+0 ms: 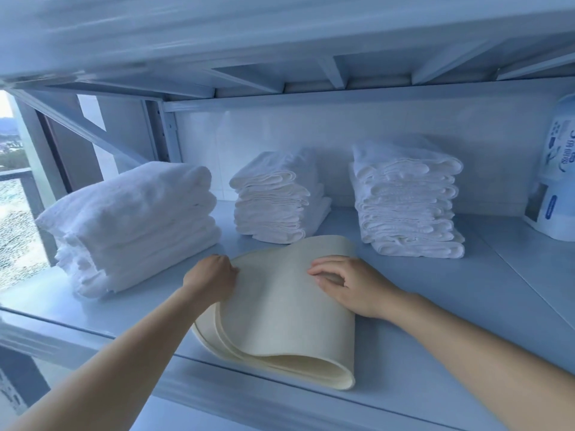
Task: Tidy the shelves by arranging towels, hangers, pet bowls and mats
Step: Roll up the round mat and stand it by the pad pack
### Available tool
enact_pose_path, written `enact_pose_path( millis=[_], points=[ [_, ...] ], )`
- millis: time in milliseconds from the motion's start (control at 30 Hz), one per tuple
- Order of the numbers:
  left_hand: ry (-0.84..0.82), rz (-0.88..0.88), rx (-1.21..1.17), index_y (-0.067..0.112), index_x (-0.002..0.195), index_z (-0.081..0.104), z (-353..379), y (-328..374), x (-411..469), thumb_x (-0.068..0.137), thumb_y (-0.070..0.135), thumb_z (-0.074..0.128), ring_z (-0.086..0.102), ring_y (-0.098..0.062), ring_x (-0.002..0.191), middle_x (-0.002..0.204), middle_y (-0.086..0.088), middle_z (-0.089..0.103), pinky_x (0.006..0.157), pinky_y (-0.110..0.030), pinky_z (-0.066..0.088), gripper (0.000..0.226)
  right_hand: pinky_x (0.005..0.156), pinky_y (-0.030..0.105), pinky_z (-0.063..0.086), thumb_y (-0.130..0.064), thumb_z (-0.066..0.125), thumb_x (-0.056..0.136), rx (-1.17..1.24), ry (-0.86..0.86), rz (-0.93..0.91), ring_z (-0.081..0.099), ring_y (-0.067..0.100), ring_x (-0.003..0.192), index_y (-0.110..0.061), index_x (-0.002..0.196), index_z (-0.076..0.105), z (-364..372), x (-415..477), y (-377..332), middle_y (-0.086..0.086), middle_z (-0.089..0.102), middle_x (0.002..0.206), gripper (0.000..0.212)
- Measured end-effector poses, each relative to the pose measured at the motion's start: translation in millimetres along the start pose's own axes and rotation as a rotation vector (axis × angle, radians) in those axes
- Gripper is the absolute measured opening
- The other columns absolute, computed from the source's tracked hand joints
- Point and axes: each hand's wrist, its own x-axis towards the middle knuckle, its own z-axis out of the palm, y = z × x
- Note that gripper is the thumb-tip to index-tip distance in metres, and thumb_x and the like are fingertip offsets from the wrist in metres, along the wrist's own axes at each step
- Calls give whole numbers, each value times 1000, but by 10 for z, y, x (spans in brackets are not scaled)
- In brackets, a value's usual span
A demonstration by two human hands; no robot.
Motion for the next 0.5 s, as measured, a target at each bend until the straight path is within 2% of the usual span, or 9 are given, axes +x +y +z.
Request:
enact_pose_path(
  millis=[133,233,333,433,500],
  points=[
    [-18,51,-61,10,108,59,0,75,-94,90,52,44,53,-25,108,118,-6,53,85,-32,44,48,97,2,25,-27,55,92,-17,-21,28,47,-3,119,-20,116,66,-24,-101,102,-9,57,129,27],
    [-11,175,-143,19,128,49,-6,182,-220,88,51,51,46,-21,121,135,-1,45,92,-27,37,51,100,5,24,-28,54,92,-55,-78,31,45,-2,122,-22,119,63,-36,-154,150,-8,53,134,29],
    [-16,402,-259,29,127,52,-29,331,-393,90,39,54,50,-14,115,136,6,45,86,-16,31,38,104,10,26,-28,55,92,-53,-71,33,45,0,123,-21,120,63,-33,-171,157,-6,52,135,30],
    [-28,534,-313,31,127,54,-68,461,-562,93,28,50,49,-12,119,134,9,47,99,-23,36,34,105,13,27,-27,55,92,-53,-55,32,45,1,123,-20,119,64,-14,-172,153,-6,53,135,29],
    [-10,588,-364,31,124,57,-101,481,-661,93,23,51,50,-10,117,130,10,50,100,-22,36,32,104,11,27,-27,55,92,-47,-42,36,46,1,123,-20,119,64,-13,-174,152,-6,54,134,29]
  ],
)
